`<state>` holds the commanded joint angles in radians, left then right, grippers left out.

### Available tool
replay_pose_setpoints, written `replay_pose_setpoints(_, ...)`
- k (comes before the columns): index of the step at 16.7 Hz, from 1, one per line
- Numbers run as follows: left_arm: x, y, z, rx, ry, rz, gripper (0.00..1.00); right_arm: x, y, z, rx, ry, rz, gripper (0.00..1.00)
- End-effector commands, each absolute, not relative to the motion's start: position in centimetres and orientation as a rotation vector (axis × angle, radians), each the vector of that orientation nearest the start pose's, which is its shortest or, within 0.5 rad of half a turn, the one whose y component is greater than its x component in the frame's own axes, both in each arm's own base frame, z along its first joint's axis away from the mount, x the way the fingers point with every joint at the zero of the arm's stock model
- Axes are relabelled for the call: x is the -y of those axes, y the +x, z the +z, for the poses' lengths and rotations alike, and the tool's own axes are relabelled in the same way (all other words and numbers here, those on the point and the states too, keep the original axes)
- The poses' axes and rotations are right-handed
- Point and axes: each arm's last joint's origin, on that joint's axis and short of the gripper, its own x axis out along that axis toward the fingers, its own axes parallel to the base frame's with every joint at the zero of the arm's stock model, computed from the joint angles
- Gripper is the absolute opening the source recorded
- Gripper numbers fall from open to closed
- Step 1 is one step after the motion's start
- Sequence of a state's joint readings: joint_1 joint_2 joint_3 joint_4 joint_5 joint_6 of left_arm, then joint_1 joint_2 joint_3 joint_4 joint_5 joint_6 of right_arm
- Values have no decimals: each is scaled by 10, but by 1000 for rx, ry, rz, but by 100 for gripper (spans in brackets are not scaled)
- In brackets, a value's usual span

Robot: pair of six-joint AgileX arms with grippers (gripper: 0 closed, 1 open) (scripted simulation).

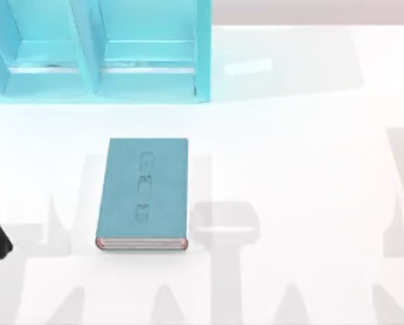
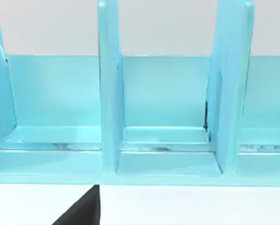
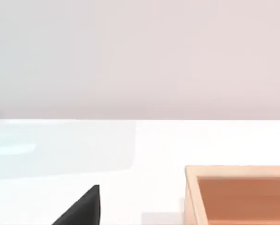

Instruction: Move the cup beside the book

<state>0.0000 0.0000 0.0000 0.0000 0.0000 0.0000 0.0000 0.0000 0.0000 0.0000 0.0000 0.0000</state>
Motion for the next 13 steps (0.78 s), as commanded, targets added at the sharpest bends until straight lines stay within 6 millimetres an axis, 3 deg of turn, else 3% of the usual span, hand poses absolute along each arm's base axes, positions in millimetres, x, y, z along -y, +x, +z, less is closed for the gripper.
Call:
replay_pose_setpoints(4,1,106,166,-20,29,1,100,1,106,160,0,0,0,100)
replay_pose_setpoints(8,1,112,197,-152,212,-7,100,1,106,160,0,0,0,100)
replay_pose_setpoints(11,-1,131,226,-344,449,-52,100,1,106,160,0,0,0,100)
replay_pose_setpoints(13,-5,155,242,-510,631,-120,100,1,106,160,0,0,0,100)
